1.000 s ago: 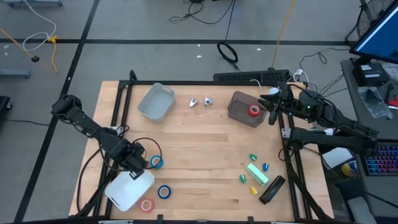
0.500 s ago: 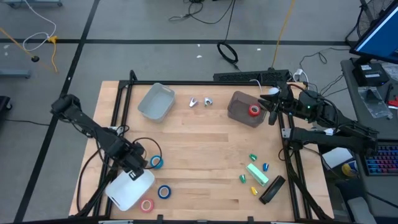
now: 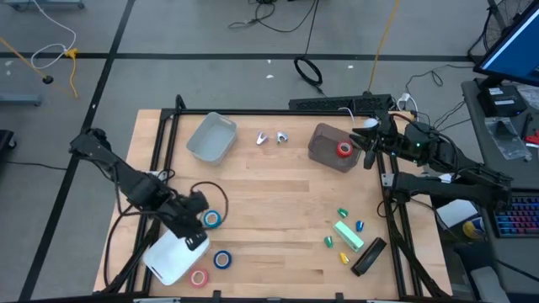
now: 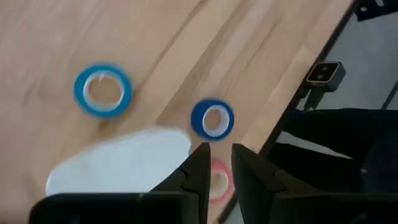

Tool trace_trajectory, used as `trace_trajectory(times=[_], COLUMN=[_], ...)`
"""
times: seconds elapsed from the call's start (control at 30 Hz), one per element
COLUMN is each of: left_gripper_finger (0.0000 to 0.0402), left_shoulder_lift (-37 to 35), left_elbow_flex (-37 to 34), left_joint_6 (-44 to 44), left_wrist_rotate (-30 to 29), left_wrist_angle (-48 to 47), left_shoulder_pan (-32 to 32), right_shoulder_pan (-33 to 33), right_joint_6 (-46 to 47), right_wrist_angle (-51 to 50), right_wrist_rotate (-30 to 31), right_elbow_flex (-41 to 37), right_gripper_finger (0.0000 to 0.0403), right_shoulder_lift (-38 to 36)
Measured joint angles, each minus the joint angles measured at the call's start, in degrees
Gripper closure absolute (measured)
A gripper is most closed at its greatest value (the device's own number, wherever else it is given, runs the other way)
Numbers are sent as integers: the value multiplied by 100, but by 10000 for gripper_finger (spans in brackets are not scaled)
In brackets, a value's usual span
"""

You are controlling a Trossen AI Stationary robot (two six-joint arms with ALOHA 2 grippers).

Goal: Pick and place Stapler, Stapler remover, tape
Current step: Put the light blue tape into the black bin

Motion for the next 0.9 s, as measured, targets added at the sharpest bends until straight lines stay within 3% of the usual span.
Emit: trace_trajectory(times=[0.17, 0.53, 0.77, 0.9], left_gripper_finger=[351, 352, 353, 353], left_shoulder_lift=[558, 1334, 1348, 1341], left_elbow_flex=[6, -1, -1, -136], left_joint_6=[930, 2571, 3475, 3523], left_wrist_rotate=[119, 266, -555, -402], left_wrist_angle=[105, -1266, -1134, -1091], left_shoulder_pan=[209, 1593, 1902, 2070], right_shoulder_pan=[0, 0, 0, 0], right_joint_6=[118, 118, 118, 118], right_wrist_angle=[0, 0, -2, -2], right_wrist_rotate=[-1, -2, -2, -2], right_elbow_flex=[0, 0, 0, 0], right_gripper_finger=[309, 309, 309, 309], right_shoulder_lift=[0, 0, 0, 0])
